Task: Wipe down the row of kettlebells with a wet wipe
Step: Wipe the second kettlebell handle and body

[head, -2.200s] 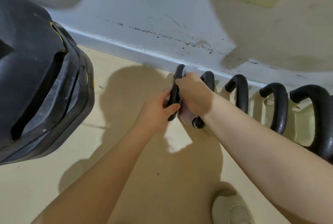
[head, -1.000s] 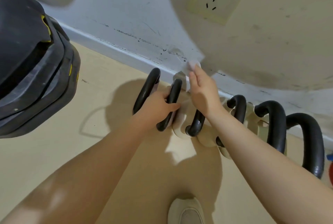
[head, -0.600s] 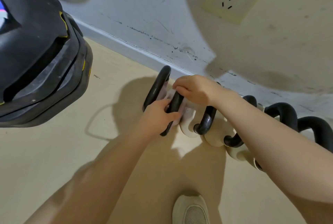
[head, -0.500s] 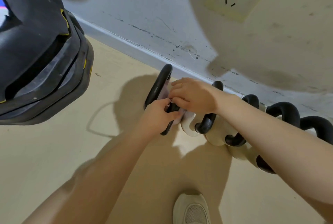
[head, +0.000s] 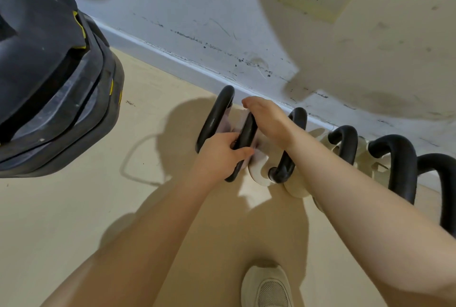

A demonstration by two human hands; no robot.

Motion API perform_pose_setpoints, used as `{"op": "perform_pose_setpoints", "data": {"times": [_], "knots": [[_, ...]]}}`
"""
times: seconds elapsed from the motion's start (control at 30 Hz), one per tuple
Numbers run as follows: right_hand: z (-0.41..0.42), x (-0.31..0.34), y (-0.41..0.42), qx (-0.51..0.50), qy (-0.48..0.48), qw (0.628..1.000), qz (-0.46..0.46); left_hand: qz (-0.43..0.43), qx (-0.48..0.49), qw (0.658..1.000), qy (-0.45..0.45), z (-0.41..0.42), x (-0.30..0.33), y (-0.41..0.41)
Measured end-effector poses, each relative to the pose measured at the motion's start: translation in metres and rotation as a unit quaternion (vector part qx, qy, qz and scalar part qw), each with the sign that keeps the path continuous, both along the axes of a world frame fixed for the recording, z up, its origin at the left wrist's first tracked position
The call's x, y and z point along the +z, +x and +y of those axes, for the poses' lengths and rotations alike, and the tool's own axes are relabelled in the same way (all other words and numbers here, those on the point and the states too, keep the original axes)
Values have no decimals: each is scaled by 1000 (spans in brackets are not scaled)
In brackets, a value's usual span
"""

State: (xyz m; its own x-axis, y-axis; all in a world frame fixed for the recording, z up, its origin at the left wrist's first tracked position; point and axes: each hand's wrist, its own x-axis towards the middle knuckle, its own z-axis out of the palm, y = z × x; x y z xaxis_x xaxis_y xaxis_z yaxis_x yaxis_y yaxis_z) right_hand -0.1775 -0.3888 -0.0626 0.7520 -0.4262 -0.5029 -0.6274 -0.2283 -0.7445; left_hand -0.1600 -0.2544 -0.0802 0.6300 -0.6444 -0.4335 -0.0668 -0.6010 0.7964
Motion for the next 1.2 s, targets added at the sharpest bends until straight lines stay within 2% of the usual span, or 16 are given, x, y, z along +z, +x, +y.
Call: {"op": "perform_pose_setpoints", "data": {"times": [0.03,0.13,0.23,0.37,0.4,0.53,0.67,0.77,0.9,1.07,1.2], "knots": [[-1,-2,-1,-15,3,1000,-15,-9,-3,1000,2,-1,0,0],[5,2,2,-122,103,987,8,-25,-8,1000,13,-4,-1,-2],[20,-1,0,-168,114,979,-24,-29,-5,999,13,-4,-2,-2],[19,7,-2,-225,181,957,27,-25,-22,999,15,-3,0,4],[17,8,1,-245,198,949,16,-24,-26,999,15,-4,0,5],[32,2,3,-205,120,971,-30,-10,-29,999,9,-4,1,10],[33,7,1,-251,173,952,-39,10,-18,1000,3,-4,5,14],[44,1,2,-261,152,952,-53,7,-32,999,2,-5,7,17],[63,-9,-25,-165,68,976,-123,7,-54,998,8,-3,6,18],[74,-23,-45,-356,107,909,-191,58,-104,992,28,-3,5,22],[52,-24,-29,-426,133,878,-176,69,-112,991,27,-5,6,20]]}}
